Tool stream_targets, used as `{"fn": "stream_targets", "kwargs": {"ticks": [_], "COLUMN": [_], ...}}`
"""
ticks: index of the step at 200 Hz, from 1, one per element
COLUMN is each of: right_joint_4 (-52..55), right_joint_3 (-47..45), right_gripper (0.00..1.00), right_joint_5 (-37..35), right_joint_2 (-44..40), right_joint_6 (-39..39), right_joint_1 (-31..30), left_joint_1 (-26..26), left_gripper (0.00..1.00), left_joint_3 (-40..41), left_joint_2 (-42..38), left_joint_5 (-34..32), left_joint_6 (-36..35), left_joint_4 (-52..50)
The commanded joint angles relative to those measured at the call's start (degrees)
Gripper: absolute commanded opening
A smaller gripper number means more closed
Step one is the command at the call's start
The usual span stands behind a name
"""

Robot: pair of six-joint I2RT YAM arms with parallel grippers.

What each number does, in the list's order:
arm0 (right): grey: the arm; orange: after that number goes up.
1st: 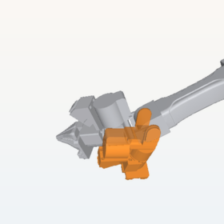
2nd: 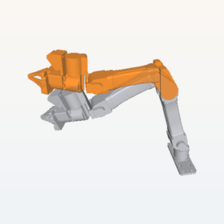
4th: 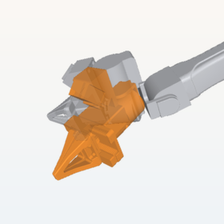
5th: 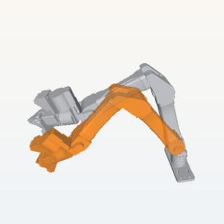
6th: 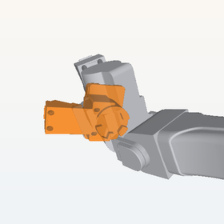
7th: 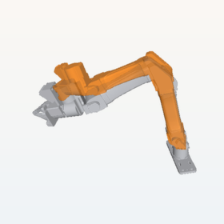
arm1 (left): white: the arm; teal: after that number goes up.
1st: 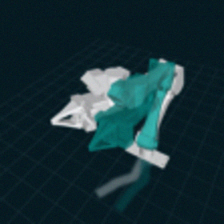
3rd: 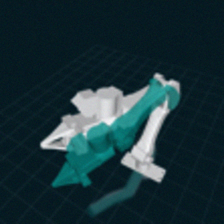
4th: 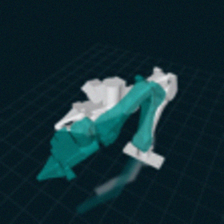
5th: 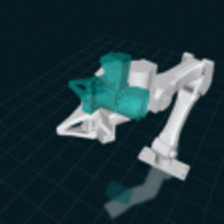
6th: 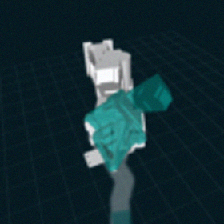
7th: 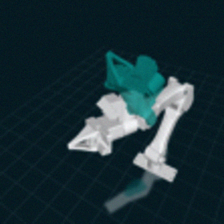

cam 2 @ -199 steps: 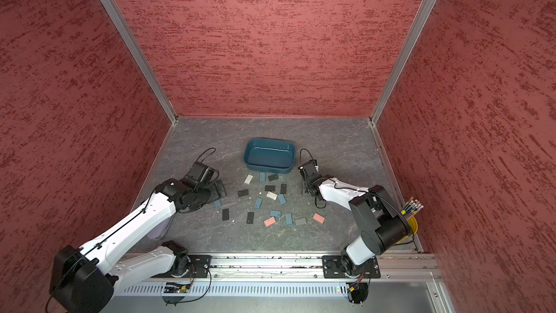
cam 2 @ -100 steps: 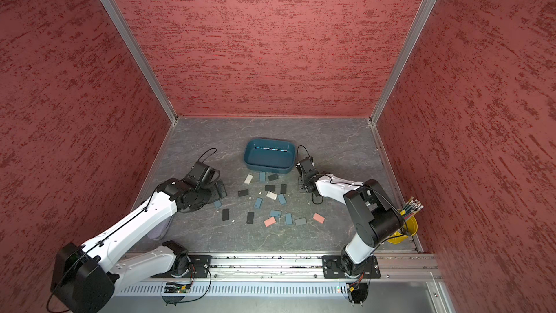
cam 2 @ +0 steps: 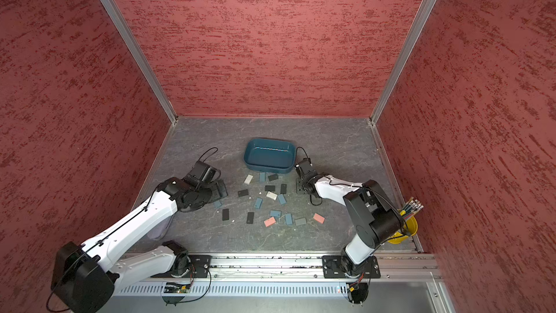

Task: Put the eraser in the storage box
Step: Pick up the eraser from the center of the board.

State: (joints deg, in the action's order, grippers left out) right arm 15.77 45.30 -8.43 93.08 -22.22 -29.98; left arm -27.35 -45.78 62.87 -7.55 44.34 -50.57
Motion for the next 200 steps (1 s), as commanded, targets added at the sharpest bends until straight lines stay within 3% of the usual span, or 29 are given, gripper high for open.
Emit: {"fn": "stream_targets", "kwargs": {"ticks": [1, 18, 95, 200], "right_joint_4": [3.92, 3.84, 4.35, 5.20], "right_joint_3": [-1.86, -1.90, -1.35, 1.12], "right_gripper": [0.34, 0.28, 0.18, 0.15], "right_joint_5": [3.12, 3.28, 1.49, -0.40], "right_joint_2": [1.28, 1.95, 4.04, -0.86], "right_joint_6": [-0.48, -0.46, -0.50, -1.90], "right_joint_1": [-0.87, -0.88, -1.39, -2.01], "left_joint_1": [-0.39, -0.40, -0.79, -3.16], "left_gripper": [1.00, 1.00, 1.00, 1.00], "left_joint_3": [-1.27, -1.24, -0.25, 1.28], "left_joint_2": [0.42, 0.45, 0.85, 0.87], "left_joint_5": [0.08, 0.07, -0.08, -2.69], "left_joint_6": [0.41, 0.43, 0.48, 1.26], "left_joint_4": [-0.50, -0.49, -0.50, -2.39]}}
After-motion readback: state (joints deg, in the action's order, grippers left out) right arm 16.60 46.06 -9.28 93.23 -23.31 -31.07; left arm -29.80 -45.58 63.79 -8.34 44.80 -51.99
